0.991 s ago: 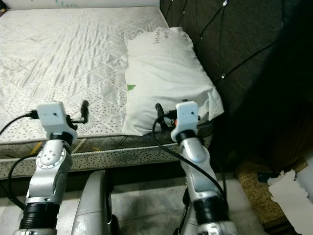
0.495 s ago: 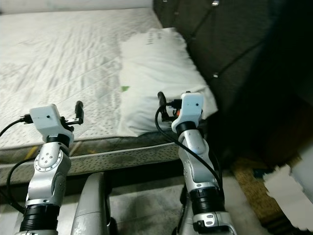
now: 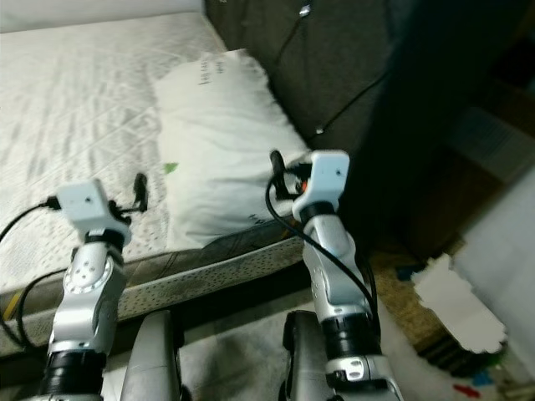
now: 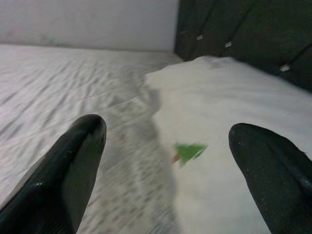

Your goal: Clean up the room

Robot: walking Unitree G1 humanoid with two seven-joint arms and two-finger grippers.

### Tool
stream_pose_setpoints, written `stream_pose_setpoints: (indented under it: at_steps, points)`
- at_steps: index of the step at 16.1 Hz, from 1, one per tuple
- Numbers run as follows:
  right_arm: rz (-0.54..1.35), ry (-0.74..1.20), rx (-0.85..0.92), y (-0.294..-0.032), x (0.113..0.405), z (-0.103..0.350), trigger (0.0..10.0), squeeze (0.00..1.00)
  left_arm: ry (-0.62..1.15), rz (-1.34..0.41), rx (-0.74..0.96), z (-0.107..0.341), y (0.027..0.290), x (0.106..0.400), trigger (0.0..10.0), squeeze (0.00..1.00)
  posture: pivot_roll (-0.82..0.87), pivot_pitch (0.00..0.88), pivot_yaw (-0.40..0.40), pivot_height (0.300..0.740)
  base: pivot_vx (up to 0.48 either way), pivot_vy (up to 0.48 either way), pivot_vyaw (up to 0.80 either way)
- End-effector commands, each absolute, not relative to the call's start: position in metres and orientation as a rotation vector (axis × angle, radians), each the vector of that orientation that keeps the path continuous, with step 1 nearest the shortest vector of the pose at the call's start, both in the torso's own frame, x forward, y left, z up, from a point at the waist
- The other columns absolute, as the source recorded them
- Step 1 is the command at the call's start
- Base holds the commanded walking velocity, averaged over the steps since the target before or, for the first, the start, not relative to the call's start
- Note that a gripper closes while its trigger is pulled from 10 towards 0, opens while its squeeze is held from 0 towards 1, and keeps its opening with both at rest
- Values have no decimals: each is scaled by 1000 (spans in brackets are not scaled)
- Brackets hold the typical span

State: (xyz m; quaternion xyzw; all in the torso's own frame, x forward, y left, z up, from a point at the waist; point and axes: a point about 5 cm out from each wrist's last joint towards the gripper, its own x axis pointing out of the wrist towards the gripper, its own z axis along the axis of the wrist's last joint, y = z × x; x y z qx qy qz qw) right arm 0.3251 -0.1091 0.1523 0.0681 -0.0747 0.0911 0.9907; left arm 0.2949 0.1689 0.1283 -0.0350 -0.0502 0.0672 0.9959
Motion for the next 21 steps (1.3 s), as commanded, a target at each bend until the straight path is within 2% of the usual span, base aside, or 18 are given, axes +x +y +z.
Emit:
stream_pose_setpoints:
  at_steps: [1,4,10,14,21]
  points:
    - [209,-139,138,-104,324,151,10000,0,-86,136,-56,126,172,293,10000,0,77,0,-6,588,0,0,0]
    - [171,-141,137,-110,320,148,10000,0,-60,126,-47,122,173,291,10000,0,74,0,9,603,0,0,0]
    - [178,-140,129,-112,321,149,10000,0,-73,51,-75,128,159,292,10000,0,75,0,2,683,0,0,0]
    - [188,-133,127,-111,319,148,10000,0,-57,89,-92,126,162,288,10000,0,68,0,-5,733,0,0,0]
    - [184,-120,117,-116,318,145,10000,0,-43,57,-127,122,155,288,10000,0,51,0,-7,740,0,0,0]
